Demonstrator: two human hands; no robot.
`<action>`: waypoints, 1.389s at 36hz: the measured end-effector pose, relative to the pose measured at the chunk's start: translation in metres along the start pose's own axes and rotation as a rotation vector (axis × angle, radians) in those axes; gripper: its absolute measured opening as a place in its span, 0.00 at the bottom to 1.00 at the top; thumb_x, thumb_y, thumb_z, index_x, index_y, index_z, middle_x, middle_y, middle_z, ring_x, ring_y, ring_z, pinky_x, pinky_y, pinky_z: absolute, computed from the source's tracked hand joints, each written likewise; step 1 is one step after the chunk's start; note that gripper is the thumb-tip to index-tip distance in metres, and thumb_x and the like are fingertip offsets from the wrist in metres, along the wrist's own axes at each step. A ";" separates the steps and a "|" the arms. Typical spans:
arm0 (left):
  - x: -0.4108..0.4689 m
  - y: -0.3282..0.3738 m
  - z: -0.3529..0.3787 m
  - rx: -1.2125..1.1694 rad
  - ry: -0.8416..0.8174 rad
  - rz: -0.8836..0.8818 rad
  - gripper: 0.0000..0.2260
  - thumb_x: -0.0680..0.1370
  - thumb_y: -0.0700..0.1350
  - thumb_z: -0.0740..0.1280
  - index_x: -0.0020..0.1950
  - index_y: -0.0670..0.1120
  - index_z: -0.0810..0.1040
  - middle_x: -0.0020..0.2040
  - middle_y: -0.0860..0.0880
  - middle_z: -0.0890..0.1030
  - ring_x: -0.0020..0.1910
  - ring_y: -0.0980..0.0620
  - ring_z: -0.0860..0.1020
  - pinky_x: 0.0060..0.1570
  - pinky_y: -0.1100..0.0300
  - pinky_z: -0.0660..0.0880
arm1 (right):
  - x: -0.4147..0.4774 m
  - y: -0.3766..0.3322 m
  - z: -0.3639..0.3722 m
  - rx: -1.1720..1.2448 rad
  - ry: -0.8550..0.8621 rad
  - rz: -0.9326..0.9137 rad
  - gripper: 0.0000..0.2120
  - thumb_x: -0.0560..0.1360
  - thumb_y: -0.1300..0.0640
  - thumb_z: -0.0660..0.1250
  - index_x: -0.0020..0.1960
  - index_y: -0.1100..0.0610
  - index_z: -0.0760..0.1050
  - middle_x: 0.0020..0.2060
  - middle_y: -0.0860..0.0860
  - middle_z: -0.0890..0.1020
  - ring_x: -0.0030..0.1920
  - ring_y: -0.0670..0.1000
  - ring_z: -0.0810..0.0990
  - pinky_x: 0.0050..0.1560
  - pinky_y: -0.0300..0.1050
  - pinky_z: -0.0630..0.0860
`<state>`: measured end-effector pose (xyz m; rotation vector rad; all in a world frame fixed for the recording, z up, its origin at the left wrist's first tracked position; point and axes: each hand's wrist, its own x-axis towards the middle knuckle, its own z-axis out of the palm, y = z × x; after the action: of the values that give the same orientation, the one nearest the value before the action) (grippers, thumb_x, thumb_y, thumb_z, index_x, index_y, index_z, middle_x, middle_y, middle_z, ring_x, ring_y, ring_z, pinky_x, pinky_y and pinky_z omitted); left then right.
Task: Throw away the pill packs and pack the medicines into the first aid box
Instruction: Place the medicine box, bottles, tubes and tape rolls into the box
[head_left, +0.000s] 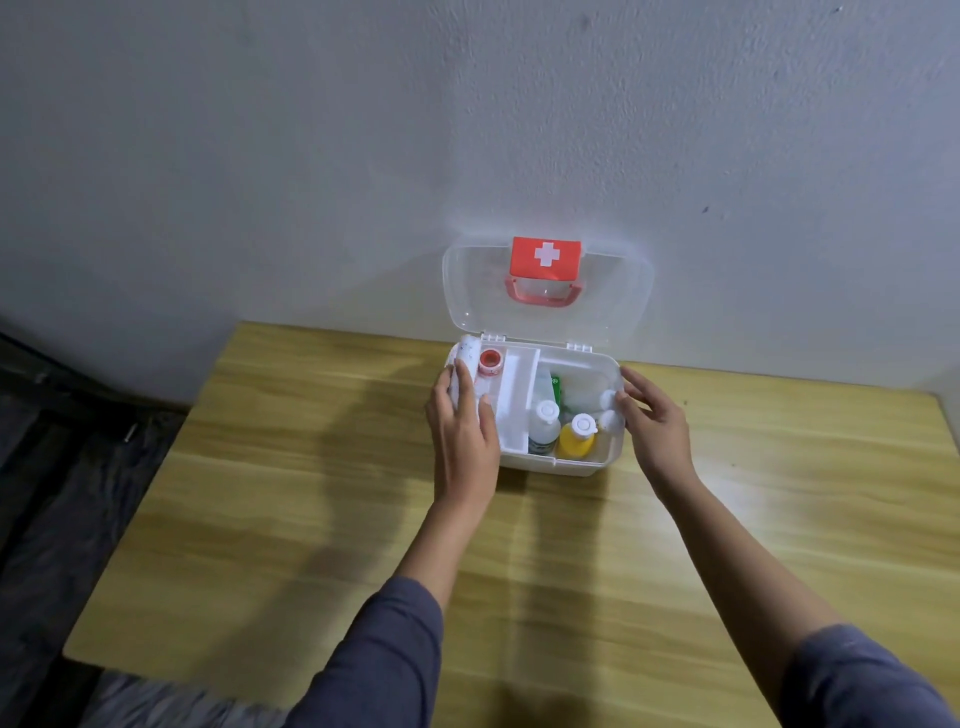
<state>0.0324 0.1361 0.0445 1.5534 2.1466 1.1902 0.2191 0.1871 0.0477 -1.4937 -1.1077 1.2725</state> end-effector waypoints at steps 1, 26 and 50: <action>0.001 0.005 0.003 -0.012 -0.010 0.020 0.22 0.79 0.45 0.54 0.72 0.38 0.62 0.69 0.36 0.66 0.67 0.41 0.64 0.65 0.52 0.65 | 0.000 0.000 0.000 -0.002 0.001 0.001 0.16 0.76 0.61 0.63 0.62 0.51 0.75 0.60 0.53 0.79 0.53 0.51 0.80 0.54 0.46 0.76; 0.005 -0.004 -0.019 0.015 -0.108 0.074 0.24 0.78 0.52 0.57 0.70 0.41 0.68 0.68 0.42 0.70 0.66 0.45 0.67 0.65 0.60 0.63 | -0.005 -0.053 0.007 -0.396 0.093 -0.411 0.17 0.76 0.63 0.63 0.64 0.56 0.73 0.59 0.55 0.77 0.58 0.53 0.75 0.61 0.48 0.73; -0.002 -0.059 -0.032 -0.410 -0.423 -0.201 0.41 0.66 0.58 0.75 0.73 0.50 0.59 0.67 0.50 0.71 0.66 0.53 0.70 0.63 0.46 0.71 | 0.000 -0.117 0.041 -0.599 -0.049 -0.912 0.12 0.72 0.59 0.70 0.54 0.60 0.81 0.45 0.55 0.85 0.46 0.50 0.79 0.51 0.35 0.74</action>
<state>-0.0266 0.1133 0.0225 1.2415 1.6207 1.0394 0.1676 0.2178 0.1563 -1.0825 -2.0022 0.3452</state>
